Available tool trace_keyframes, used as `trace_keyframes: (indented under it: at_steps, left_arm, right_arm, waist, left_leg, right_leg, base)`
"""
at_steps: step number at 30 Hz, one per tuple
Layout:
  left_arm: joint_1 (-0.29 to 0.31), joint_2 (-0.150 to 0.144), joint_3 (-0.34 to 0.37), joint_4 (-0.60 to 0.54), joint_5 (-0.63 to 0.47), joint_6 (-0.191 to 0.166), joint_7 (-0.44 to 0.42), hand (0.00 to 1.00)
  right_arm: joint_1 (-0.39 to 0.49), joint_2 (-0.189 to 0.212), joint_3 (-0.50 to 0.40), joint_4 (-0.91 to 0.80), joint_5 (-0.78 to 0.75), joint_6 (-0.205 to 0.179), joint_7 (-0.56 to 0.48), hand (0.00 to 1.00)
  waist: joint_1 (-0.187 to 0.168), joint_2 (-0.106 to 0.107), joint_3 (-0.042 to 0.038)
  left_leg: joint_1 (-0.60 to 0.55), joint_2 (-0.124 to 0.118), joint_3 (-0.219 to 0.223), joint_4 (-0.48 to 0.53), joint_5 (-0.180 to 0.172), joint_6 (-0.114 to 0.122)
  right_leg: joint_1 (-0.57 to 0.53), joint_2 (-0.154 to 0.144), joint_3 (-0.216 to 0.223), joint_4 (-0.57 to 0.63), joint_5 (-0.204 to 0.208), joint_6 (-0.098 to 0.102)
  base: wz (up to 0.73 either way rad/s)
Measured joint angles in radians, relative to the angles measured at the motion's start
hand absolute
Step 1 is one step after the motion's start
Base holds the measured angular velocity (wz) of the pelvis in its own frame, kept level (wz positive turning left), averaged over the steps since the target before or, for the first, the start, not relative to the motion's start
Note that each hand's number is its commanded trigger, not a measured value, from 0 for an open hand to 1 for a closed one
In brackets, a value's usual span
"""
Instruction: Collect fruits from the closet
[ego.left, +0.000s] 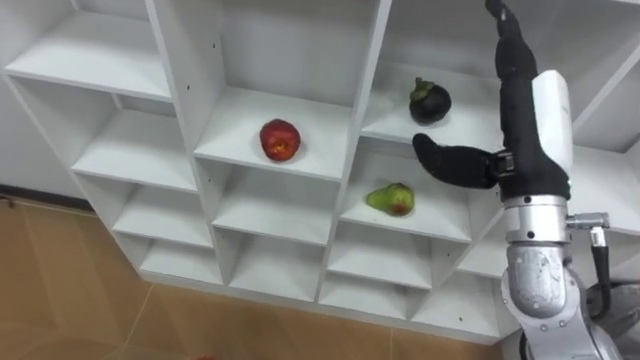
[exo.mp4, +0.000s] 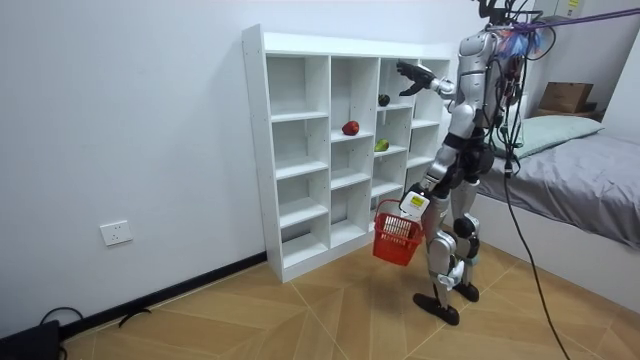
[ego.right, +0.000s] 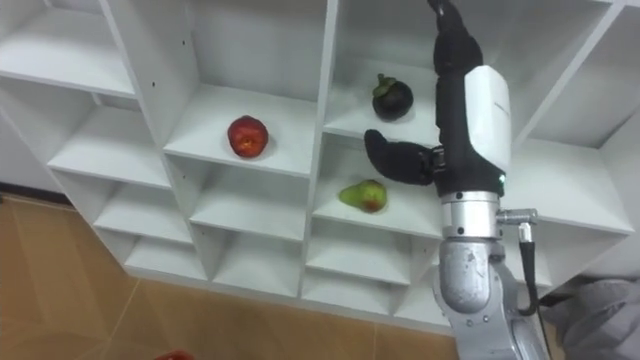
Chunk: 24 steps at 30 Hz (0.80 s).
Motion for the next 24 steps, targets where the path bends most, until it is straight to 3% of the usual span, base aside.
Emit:
trace_keyframes:
  at_steps: [15, 24]
  left_arm:
    - [0.001, -0.001, 0.002, 0.007, 0.000, 0.016, 0.006, 1.00]
    - [0.041, -0.001, 0.033, 0.006, 0.001, 0.014, 0.016, 1.00]
  right_arm:
    - [-0.006, -0.001, -0.008, 0.097, 0.230, 0.016, 0.030, 0.00]
    - [-0.013, -0.003, -0.113, 0.100, 0.274, 0.016, 0.037, 0.00]
  waist:
    - [-0.008, -0.001, -0.0004]
    - [-0.024, -0.004, 0.0011]
  left_leg:
    - [-0.015, -0.007, -0.043, 0.014, 0.002, 0.003]
    - [-0.018, -0.008, -0.046, 0.011, 0.002, 0.003]
  right_leg:
    - [0.010, -0.008, -0.041, -0.002, 0.000, 0.000]
    - [0.017, -0.007, -0.043, -0.014, 0.000, 0.000]
  base:
    - [0.08]
    - [0.00]
